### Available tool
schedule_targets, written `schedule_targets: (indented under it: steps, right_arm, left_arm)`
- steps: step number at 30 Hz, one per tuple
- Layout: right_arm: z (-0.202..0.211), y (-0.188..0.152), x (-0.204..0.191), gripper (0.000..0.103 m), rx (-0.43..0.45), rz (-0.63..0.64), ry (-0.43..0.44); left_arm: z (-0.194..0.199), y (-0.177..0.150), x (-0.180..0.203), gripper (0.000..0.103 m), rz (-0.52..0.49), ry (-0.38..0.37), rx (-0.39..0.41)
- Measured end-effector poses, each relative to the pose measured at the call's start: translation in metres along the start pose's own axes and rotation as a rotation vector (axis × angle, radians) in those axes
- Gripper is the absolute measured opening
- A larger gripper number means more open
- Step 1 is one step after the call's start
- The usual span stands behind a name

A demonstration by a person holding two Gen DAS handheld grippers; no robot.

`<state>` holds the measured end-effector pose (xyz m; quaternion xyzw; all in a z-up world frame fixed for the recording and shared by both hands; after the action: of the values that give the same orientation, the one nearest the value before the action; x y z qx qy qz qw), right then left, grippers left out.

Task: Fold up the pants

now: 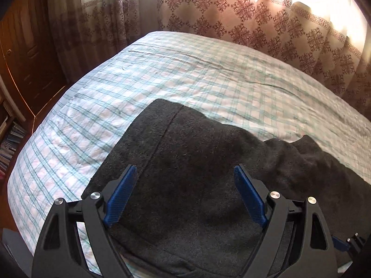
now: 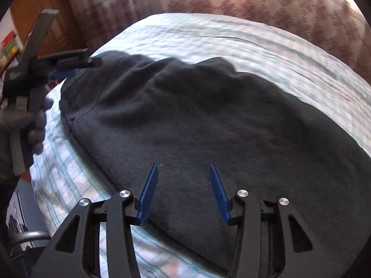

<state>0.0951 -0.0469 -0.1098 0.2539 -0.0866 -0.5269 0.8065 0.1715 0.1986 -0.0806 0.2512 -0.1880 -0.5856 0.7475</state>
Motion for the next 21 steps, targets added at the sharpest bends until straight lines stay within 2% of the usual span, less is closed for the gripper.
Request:
schedule_targets:
  steps: [2, 5, 7, 10, 13, 15, 17, 19, 21]
  right_arm:
    - [-0.015, -0.006, -0.01, 0.046, -0.056, 0.036, -0.001]
    - [-0.017, -0.009, -0.002, 0.047, -0.089, -0.005, 0.042]
    - [-0.018, -0.013, -0.001, 0.047, -0.115, -0.004, 0.071]
    - [-0.019, -0.013, -0.002, 0.047, -0.133, 0.017, 0.084]
    - [-0.018, -0.004, 0.002, 0.047, -0.146, 0.044, 0.119]
    - [-0.013, 0.014, 0.01, 0.047, -0.112, 0.049, 0.111]
    - [-0.005, 0.038, 0.025, 0.048, -0.047, 0.032, 0.096]
    - [-0.001, 0.066, 0.044, 0.056, 0.015, 0.002, 0.069]
    - [-0.002, 0.095, 0.061, 0.057, 0.067, -0.038, 0.032]
  left_arm:
    - [-0.021, -0.002, -0.009, 0.086, -0.001, 0.027, -0.045]
    - [-0.039, -0.017, -0.03, 0.085, 0.0, 0.094, -0.095]
    - [-0.048, -0.031, -0.042, 0.081, -0.012, 0.058, -0.126]
    - [-0.043, -0.043, -0.037, 0.081, -0.114, 0.078, -0.091]
    - [-0.043, -0.039, -0.038, 0.08, -0.1, 0.081, -0.097]
    - [-0.043, -0.034, -0.034, 0.082, -0.112, 0.09, -0.088]
    - [-0.039, -0.027, -0.03, 0.088, -0.116, 0.089, -0.079]
    - [-0.033, -0.018, -0.027, 0.089, -0.12, 0.093, -0.06]
    - [-0.025, -0.007, -0.021, 0.089, -0.127, 0.094, -0.031]
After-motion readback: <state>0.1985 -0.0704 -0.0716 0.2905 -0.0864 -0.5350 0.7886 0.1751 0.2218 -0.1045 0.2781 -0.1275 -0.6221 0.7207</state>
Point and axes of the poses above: each gripper's, at about its wrist camera, not at the fingertips, and z roughly against the way its jaws point, x to its right, y to its top, the point moved 2 cm from there along -z, roughly the way its jaws point, and after that the axes turned 1 degree about -x, right-handed, at the moved point
